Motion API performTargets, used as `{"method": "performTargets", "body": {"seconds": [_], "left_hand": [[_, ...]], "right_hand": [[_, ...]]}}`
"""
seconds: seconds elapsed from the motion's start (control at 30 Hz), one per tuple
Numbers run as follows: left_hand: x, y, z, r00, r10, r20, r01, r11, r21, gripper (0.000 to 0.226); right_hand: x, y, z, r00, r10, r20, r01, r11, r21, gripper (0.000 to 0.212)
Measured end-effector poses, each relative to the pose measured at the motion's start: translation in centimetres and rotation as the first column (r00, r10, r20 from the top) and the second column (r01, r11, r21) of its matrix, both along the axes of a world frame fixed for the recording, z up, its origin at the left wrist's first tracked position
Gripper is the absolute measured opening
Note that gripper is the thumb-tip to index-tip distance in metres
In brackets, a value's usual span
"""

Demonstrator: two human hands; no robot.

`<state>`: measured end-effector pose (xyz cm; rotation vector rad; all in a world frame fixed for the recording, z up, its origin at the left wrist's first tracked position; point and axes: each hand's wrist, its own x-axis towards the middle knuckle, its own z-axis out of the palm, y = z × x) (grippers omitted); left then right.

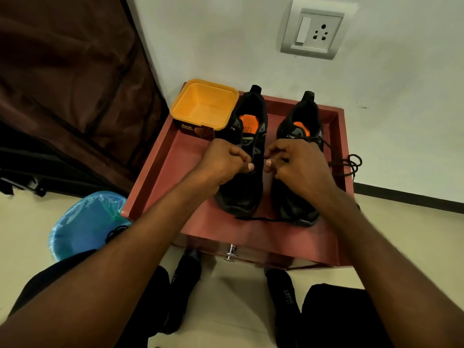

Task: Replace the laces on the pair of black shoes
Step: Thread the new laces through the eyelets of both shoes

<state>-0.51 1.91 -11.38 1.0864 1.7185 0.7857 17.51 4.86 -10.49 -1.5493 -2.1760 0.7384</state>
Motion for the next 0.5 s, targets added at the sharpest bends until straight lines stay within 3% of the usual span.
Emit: {"method": "performTargets", "body": {"seconds": [0.5], "left_hand": [[-0.6,-0.1,0.2,0.998,-0.053,0.019,0.052,0.999,0.015,0.009]], "right_hand": [[-1.3,-1.1,-0.2,0.997,-0.035,0.065,0.028,0.994,0.104,0.006]]}}
